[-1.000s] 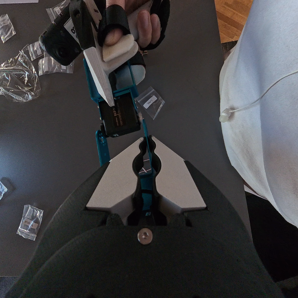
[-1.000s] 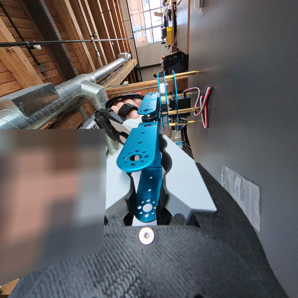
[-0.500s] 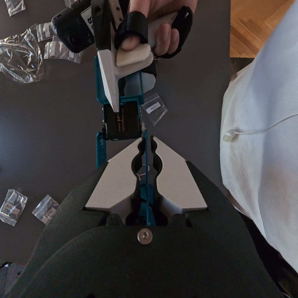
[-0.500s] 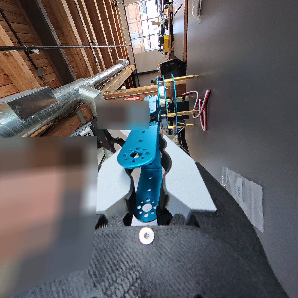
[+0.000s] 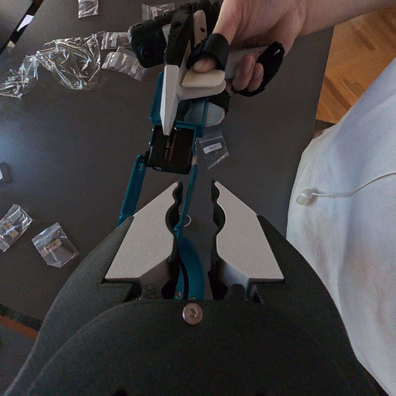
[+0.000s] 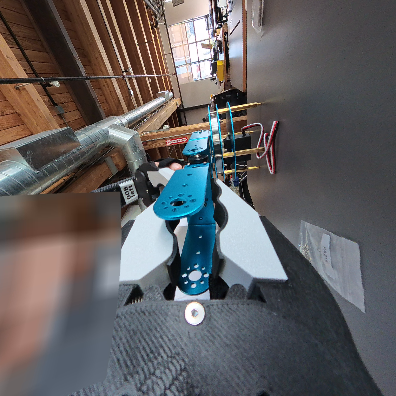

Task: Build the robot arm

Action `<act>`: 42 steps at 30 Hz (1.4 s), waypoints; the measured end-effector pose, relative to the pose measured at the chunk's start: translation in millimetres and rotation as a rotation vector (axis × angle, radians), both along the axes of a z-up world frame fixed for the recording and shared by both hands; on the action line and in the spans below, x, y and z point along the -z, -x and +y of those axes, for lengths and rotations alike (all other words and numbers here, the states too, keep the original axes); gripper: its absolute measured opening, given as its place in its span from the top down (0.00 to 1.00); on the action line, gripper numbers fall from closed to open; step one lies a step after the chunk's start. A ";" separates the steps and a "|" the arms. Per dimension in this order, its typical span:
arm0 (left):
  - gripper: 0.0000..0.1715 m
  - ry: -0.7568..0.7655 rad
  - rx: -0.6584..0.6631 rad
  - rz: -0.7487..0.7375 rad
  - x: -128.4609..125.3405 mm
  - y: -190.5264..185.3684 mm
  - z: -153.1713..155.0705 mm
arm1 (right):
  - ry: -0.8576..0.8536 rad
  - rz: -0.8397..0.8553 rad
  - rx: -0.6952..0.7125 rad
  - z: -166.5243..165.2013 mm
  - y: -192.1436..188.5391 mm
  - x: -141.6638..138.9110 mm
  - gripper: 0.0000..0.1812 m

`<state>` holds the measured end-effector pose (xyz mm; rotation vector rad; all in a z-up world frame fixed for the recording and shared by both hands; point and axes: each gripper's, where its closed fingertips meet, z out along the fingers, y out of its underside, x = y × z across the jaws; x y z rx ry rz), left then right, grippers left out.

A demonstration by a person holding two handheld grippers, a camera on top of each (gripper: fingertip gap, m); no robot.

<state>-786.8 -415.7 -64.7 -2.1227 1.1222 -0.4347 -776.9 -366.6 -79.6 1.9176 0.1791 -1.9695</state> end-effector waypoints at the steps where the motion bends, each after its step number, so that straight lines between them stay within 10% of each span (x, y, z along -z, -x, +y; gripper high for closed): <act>1: 0.82 -0.009 -0.014 -0.012 -3.9 4.6 -2.2 | -0.001 0.000 0.003 0.1 0.0 -0.1 0.84; 42: 0.88 -0.236 -0.386 0.101 16.8 -4.2 21.4 | -0.156 0.058 0.014 -3.9 4.8 -5.2 0.78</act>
